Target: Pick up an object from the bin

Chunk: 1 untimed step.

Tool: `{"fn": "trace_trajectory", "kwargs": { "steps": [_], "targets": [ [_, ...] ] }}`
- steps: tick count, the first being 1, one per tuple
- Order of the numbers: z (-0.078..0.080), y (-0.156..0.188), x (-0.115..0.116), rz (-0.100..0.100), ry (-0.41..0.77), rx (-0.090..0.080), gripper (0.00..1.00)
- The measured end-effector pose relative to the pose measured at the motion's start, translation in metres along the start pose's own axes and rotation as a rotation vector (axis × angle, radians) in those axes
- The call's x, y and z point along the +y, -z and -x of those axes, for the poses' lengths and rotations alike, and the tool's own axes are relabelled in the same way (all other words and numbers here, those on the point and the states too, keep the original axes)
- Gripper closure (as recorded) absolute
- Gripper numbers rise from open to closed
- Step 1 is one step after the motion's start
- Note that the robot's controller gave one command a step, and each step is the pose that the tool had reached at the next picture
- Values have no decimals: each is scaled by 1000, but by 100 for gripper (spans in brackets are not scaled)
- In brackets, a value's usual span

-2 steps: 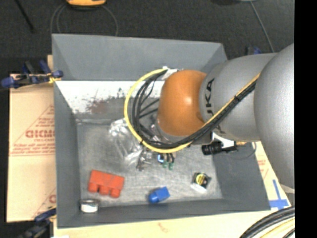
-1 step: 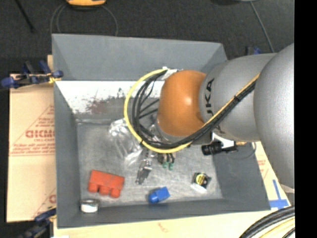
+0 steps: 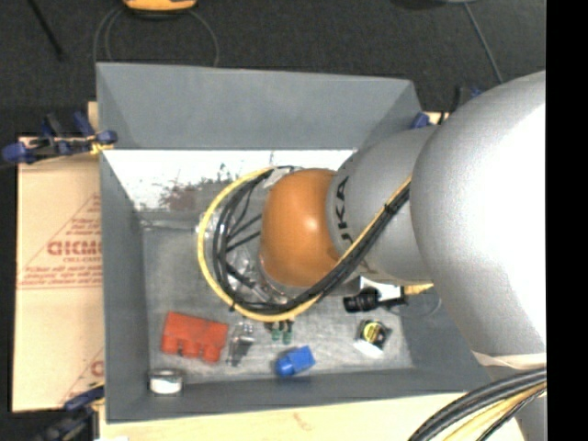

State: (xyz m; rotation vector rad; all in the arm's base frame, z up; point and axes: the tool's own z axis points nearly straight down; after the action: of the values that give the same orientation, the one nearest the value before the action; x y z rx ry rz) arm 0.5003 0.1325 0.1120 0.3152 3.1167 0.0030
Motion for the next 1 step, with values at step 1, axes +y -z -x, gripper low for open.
{"fn": "trace_trajectory", "kwargs": {
  "steps": [1],
  "targets": [
    [-27,-2,67,1,-74,7,0]
  ]
}}
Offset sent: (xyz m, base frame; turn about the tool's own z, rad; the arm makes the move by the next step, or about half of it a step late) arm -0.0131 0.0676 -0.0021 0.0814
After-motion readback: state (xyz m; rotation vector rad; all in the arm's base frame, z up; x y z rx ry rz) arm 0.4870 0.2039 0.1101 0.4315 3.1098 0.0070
